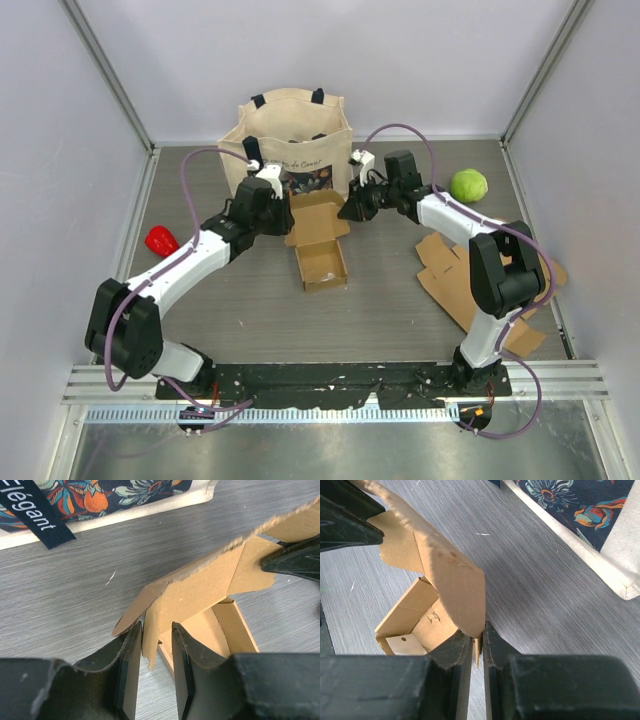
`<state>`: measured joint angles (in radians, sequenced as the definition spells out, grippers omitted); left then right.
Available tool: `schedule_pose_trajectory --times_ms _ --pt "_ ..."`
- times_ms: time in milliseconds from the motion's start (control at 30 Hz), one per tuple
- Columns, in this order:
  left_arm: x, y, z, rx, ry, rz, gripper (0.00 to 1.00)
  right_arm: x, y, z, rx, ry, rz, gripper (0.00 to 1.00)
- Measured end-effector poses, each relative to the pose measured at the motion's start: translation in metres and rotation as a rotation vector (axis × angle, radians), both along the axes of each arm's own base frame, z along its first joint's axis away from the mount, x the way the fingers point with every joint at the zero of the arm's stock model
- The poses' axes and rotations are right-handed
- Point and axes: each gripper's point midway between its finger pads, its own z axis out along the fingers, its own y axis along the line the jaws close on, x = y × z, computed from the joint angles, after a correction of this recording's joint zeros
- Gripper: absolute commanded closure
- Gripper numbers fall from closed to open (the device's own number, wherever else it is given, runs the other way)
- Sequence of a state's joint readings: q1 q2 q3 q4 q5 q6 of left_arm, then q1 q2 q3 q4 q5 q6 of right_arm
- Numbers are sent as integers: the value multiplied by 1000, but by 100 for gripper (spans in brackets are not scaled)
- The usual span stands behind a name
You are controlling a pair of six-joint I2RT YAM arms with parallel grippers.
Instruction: Fold the paper box
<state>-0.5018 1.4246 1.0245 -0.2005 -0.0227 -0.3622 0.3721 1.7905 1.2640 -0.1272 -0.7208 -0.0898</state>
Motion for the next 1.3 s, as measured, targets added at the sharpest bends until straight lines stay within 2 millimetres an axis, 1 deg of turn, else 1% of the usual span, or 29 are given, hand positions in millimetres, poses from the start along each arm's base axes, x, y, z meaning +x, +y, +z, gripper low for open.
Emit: schedule_pose_trajectory --times_ms 100,133,200,233,333,367,533,667,733,833,967,1067,1133,1300 --pt "-2 1 -7 15 22 -1 72 0 1 -1 -6 2 -11 89" --pt "-2 2 -11 22 32 -1 77 1 2 -1 -8 0 -16 92" --pt "-3 2 -15 29 44 0 83 3 1 -2 -13 -2 -26 96" --pt "-4 3 -16 31 49 0 89 3 1 -2 -15 -3 -31 99" --pt "-4 3 -17 32 54 2 99 3 1 -2 -23 -8 -64 99" --pt "-3 3 -17 32 49 6 100 3 1 -2 -23 -8 -76 99" --pt "-1 1 -13 57 15 49 100 0 0 1 -46 -53 -225 99" --pt "3 0 -4 79 -66 117 100 -7 2 9 -43 -123 -377 99" --pt "5 2 1 70 -119 164 100 -8 5 16 -31 -186 -455 99" --pt "12 4 8 54 -190 226 100 -7 9 21 -20 -262 -558 99" --pt "19 0 12 17 -246 273 100 -5 6 25 6 -318 -695 99" --pt "22 -5 8 -12 -275 285 99 -5 0 27 29 -353 -773 99" --pt "21 -6 -1 -35 -281 291 99 -8 -2 21 30 -363 -814 99" --pt "15 -7 -17 -77 -277 302 96 -13 -3 7 36 -383 -855 99"
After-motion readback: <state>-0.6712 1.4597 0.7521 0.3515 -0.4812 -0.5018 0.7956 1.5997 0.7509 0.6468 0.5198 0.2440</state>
